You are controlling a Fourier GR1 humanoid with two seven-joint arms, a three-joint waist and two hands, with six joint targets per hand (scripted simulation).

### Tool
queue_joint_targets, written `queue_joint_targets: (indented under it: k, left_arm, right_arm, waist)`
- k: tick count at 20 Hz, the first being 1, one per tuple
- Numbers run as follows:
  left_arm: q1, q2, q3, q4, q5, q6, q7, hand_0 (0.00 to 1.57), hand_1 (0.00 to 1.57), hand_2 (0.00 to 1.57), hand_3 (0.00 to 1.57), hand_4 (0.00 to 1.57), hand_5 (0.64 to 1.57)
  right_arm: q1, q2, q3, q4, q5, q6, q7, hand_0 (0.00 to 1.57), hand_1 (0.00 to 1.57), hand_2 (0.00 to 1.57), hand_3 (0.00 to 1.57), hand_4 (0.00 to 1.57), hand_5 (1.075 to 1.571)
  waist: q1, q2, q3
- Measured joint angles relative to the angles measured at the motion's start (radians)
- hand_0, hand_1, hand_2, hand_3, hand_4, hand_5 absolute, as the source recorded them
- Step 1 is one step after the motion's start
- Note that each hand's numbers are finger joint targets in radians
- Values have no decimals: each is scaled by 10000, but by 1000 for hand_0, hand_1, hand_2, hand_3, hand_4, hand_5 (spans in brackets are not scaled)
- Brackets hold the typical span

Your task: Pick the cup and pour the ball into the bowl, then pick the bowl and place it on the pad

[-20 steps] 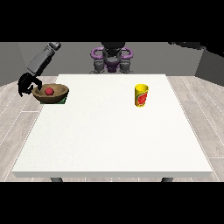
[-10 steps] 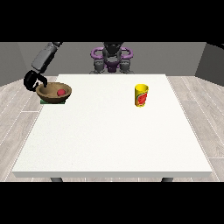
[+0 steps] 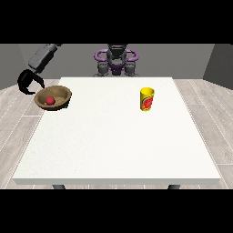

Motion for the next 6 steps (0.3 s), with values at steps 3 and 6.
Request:
queue_joint_targets:
  k: [3, 6]
  left_arm:
    - [-54, -519, -410, -752, 421, 362, 788, 0, 0, 0, 0, 983, 1570]
    - [113, -1036, -904, -932, 310, 714, 1185, 0, 0, 0, 0, 983, 1570]
  right_arm:
    - [-81, -253, 29, 221, 72, -36, 393, 0, 0, 0, 0, 0, 1416]
    - [-393, -359, 190, -36, 103, 325, 794, 0, 0, 0, 0, 701, 1219]
  waist:
    - [27, -685, 13]
    - [-186, -1763, 1]
